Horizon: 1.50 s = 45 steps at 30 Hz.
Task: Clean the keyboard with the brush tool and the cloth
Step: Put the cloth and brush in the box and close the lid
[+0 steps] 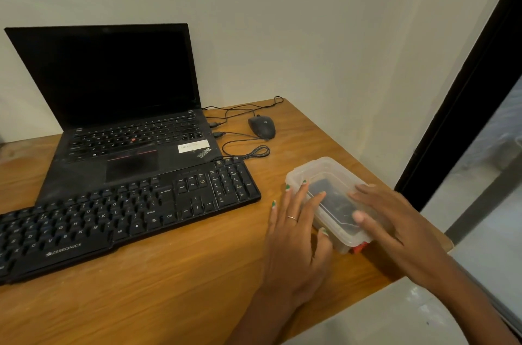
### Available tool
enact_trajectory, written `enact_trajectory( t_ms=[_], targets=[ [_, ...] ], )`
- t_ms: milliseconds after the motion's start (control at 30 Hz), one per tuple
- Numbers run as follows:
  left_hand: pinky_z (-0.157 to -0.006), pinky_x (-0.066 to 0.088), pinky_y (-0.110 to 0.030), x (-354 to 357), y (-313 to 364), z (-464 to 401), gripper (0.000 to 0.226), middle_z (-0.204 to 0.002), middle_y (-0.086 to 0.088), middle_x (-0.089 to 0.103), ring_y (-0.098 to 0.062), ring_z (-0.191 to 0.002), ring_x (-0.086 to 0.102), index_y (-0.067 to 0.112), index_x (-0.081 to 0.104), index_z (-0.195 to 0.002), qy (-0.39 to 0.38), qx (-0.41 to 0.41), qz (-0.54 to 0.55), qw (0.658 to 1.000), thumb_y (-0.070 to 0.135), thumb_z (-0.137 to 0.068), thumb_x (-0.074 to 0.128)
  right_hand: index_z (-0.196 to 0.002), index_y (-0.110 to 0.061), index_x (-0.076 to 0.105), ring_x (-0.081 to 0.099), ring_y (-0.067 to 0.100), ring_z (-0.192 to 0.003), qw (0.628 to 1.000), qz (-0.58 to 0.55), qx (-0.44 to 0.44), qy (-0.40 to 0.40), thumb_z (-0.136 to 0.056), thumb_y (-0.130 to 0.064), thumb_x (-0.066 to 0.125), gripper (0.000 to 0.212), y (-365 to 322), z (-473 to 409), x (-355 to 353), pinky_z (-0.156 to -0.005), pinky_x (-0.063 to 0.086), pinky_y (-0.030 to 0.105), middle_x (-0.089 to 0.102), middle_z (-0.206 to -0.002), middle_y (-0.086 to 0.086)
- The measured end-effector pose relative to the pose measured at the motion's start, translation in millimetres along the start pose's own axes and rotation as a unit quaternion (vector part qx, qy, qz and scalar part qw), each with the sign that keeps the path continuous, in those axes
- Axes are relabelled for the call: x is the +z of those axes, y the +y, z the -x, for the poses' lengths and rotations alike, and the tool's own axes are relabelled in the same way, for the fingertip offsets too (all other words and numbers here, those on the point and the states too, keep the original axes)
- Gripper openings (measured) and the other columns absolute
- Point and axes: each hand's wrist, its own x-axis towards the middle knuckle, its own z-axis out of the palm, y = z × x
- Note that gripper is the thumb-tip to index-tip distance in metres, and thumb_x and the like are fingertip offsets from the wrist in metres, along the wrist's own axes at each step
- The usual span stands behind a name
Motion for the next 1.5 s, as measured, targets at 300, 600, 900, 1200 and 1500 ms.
enact_trajectory(
  t_ms=[300,600,900,1200,1500],
  targets=[
    [-0.119,-0.007,-0.031,4,1,-2,0.064,-0.158,0.021,0.005,-0.002,-0.147,-0.007,0.035,0.028,-0.149,0.006,-0.004,-0.011,1.000,0.037,-0.085,0.023,-0.137,-0.023,0.034,0.023,0.019,-0.137,0.973,0.219,-0.012,0.071,-0.072,-0.080,0.040,0.086,7,29,29,-0.107,0.019,0.048,0.038,-0.144,0.003],
    [-0.119,-0.006,-0.030,2,-2,-2,0.063,-0.157,0.024,0.004,0.002,-0.146,-0.006,0.036,0.027,-0.149,0.008,-0.008,-0.001,1.000,0.036,-0.086,0.025,-0.132,-0.017,0.043,0.036,0.016,-0.125,0.962,0.238,-0.101,0.089,-0.074,-0.063,0.051,0.074,6,22,24,-0.100,0.029,0.046,0.055,-0.131,0.008],
    [-0.120,-0.006,-0.031,1,-1,-2,0.062,-0.157,0.025,0.001,0.002,-0.146,-0.007,0.036,0.025,-0.150,-0.001,-0.009,0.000,1.000,0.030,-0.088,0.031,-0.113,-0.029,0.060,0.053,0.010,-0.115,0.988,0.093,-0.109,0.059,-0.072,-0.048,0.069,0.046,5,23,-7,-0.090,0.044,0.051,0.060,-0.118,-0.007],
    [-0.119,-0.009,-0.029,-1,-2,-2,0.061,-0.158,0.021,0.002,-0.001,-0.147,-0.008,0.034,0.026,-0.150,-0.007,0.006,-0.003,1.000,0.025,-0.090,0.037,-0.106,-0.056,0.054,0.036,-0.011,-0.122,0.998,-0.030,-0.015,-0.055,-0.046,-0.083,0.060,0.066,11,-2,-27,-0.100,0.032,0.026,0.038,-0.129,-0.042],
    [-0.119,-0.009,-0.033,0,-4,-5,0.064,-0.162,0.014,0.001,-0.009,-0.149,-0.005,0.031,0.026,-0.149,-0.037,0.019,-0.014,0.999,0.047,-0.088,0.029,-0.120,-0.055,0.048,0.055,-0.007,-0.106,0.964,-0.246,0.080,-0.055,-0.031,-0.071,0.079,0.095,18,-3,-7,-0.071,0.051,0.012,0.055,-0.115,-0.035]
  ],
)
